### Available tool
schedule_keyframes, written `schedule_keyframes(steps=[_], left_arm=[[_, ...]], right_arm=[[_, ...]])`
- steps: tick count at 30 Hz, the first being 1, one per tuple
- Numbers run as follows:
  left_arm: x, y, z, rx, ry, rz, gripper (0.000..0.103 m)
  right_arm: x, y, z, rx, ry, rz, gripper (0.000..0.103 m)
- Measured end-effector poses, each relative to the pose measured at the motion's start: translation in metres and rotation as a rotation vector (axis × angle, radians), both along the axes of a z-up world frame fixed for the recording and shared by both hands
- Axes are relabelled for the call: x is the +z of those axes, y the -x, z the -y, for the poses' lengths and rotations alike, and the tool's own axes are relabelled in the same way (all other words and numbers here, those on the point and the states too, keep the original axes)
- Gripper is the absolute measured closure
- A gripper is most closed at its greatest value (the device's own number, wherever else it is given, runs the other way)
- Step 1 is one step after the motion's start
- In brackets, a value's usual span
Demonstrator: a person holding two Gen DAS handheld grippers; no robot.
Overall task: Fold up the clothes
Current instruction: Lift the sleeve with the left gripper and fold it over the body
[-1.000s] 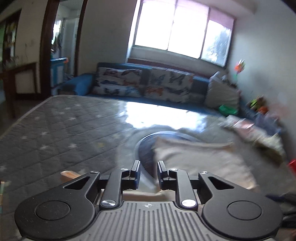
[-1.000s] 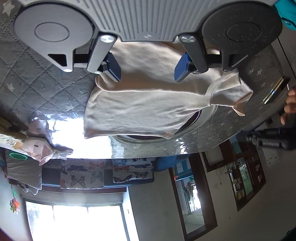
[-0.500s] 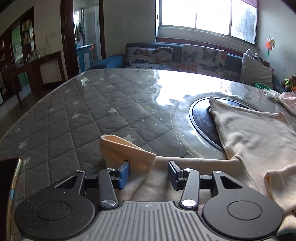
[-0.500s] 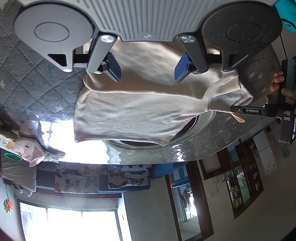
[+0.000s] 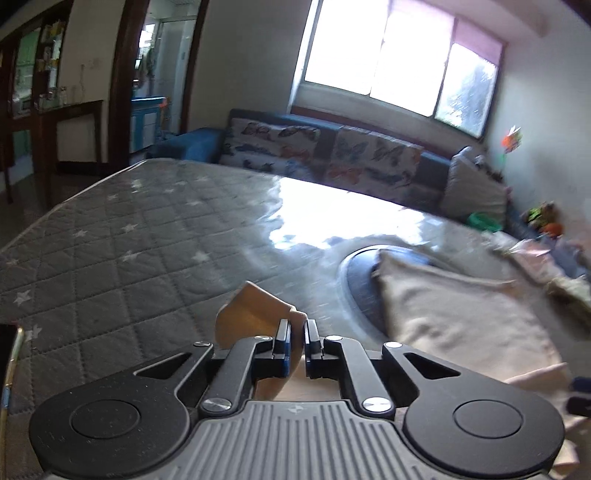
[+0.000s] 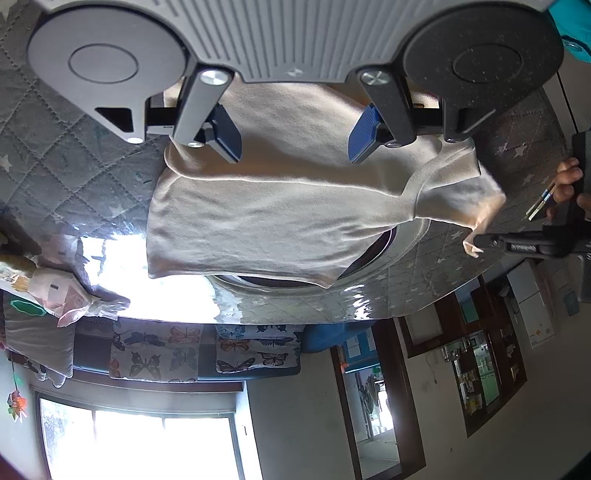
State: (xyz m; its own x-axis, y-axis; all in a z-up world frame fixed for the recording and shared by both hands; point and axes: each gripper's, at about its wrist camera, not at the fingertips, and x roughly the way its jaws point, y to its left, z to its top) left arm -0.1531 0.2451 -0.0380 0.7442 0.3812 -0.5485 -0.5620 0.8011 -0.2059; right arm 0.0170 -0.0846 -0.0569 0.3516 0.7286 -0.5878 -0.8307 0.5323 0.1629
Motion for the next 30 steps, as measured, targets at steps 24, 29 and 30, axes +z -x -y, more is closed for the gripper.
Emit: schedule_keyframes(steps=[24, 29, 30], left_arm=[[0.058, -0.099, 0.134, -0.601, 0.221, 0.169, 0.093], [0.036, -0.102, 0.136, -0.623, 0.23, 0.096, 0.082], [0.035, -0.096, 0.131, -0.615, 0.218, 0.094, 0.072]], right_arm=[[0.004, -0.007, 0.056, -0.117, -0.075, 0.012, 0.038], [0.002, -0.009, 0.057, -0.128, -0.065, 0.004, 0.038], [0.002, -0.009, 0.056, -0.127, -0.063, 0.005, 0.038]])
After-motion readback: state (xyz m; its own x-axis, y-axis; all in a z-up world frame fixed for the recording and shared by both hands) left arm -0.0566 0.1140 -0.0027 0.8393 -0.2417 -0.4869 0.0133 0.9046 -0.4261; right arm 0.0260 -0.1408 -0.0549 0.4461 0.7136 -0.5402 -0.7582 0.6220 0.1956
